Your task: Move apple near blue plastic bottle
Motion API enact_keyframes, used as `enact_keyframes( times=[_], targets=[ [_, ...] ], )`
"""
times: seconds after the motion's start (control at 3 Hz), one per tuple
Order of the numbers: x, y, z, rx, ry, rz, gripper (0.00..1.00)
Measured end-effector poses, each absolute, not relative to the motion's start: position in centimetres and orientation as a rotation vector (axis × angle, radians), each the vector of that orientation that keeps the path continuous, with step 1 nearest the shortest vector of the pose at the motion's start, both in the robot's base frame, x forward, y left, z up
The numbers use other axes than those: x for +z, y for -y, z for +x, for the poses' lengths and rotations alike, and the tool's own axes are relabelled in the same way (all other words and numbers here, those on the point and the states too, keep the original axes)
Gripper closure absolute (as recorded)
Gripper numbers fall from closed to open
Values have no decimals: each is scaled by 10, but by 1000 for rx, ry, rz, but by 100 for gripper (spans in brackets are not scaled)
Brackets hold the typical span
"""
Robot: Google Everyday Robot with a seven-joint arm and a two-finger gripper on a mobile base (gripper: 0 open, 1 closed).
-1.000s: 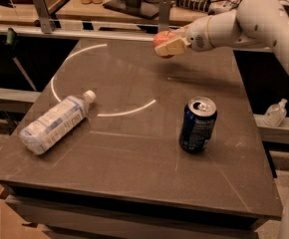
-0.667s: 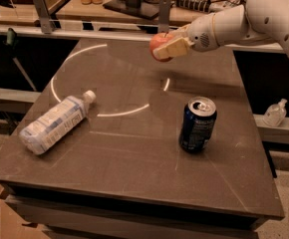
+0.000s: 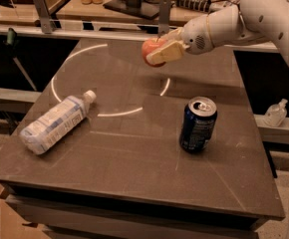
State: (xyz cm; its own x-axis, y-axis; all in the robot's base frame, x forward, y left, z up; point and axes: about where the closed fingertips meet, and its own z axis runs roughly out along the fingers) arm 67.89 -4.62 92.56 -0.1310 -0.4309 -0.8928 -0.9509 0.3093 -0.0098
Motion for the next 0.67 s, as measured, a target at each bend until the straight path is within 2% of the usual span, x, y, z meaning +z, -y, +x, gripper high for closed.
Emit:
enact_keyframes(
  times=[0.67],
  targets=[
    [914,-18,625,773,-1642,-1379,100]
  ],
)
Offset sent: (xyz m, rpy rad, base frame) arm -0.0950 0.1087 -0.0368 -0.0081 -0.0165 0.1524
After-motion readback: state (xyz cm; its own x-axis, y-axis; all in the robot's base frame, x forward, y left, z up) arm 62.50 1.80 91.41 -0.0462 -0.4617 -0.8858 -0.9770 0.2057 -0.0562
